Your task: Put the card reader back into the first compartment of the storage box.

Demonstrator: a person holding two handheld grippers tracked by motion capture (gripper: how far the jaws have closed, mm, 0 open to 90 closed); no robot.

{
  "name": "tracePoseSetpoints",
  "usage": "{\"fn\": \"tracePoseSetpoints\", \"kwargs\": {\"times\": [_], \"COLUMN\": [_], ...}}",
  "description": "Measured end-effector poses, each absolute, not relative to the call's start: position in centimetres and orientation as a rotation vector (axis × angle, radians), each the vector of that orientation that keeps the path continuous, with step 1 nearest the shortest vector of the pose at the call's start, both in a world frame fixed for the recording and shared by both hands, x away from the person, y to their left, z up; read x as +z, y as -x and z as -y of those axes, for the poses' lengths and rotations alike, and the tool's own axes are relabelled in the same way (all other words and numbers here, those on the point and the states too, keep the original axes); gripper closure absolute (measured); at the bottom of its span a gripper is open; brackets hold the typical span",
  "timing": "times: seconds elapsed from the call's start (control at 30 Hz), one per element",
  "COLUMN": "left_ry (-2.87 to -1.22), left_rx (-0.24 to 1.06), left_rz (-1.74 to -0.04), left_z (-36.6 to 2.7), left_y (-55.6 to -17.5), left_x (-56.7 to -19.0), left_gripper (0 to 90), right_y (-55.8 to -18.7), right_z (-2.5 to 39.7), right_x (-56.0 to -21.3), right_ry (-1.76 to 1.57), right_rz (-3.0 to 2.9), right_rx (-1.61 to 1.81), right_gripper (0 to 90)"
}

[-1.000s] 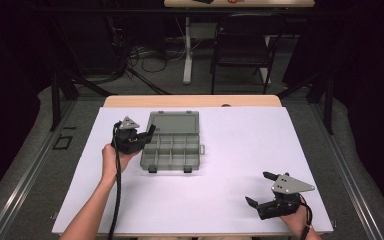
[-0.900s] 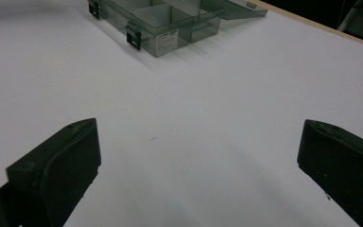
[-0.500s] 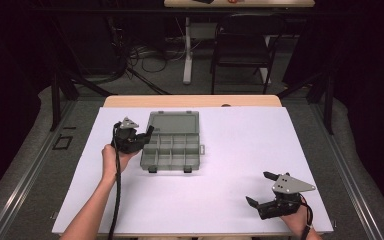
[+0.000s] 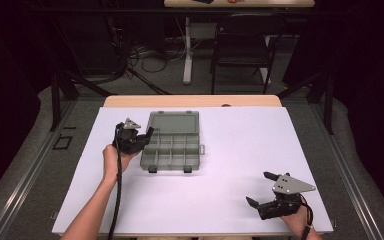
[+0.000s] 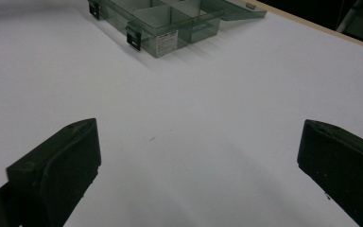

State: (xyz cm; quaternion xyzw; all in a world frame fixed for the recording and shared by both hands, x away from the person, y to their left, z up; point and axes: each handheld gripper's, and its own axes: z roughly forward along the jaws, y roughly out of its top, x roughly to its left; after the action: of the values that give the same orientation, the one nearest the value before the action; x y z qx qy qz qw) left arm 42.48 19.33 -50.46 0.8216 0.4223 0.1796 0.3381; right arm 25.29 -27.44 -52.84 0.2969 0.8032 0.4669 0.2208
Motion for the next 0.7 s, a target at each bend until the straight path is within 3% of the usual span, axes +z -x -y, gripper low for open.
{"fn": "tracePoseSetpoints", "kwargs": {"times": [0.27,0.3,0.37,0.53,0.6,0.63,0.7], "left_ry": [-2.147,-2.129,-2.125,-2.133,-2.133,-2.129,-2.13], "left_rx": [0.456,0.463,0.466,0.447,0.453,0.456,0.46], "left_rz": [-1.125,-1.136,-1.132,-1.115,-1.108,-1.101,-1.095], "left_z": [-19.2,-19.2,-19.4,-19.7,-19.7,-19.8,-19.9], "left_y": [-42.7,-42.7,-42.7,-42.4,-42.1,-41.8,-41.6], "left_x": [-50.8,-50.8,-50.7,-50.3,-50.1,-49.8,-49.5], "left_gripper": [72.7,70.1,56.6,47.4,37.0,27.8,24.6], "right_y": [-25.3,-25.3,-25.4,-25.3,-25.4,-25.4,-25.5], "right_z": [27.5,27.5,27.5,27.5,27.5,27.6,27.6], "right_x": [-52.9,-52.9,-52.9,-52.9,-52.9,-52.9,-52.9], "right_ry": [-0.82,-0.822,-0.82,-0.822,-0.825,-0.831,-0.832], "right_rz": [-2.228,-2.228,-2.231,-2.23,-2.23,-2.228,-2.227], "right_rx": [1.293,1.294,1.293,1.294,1.293,1.291,1.294], "right_gripper": [0.0,0.0,0.0,0.0,0.0,0.0,0.0]}}
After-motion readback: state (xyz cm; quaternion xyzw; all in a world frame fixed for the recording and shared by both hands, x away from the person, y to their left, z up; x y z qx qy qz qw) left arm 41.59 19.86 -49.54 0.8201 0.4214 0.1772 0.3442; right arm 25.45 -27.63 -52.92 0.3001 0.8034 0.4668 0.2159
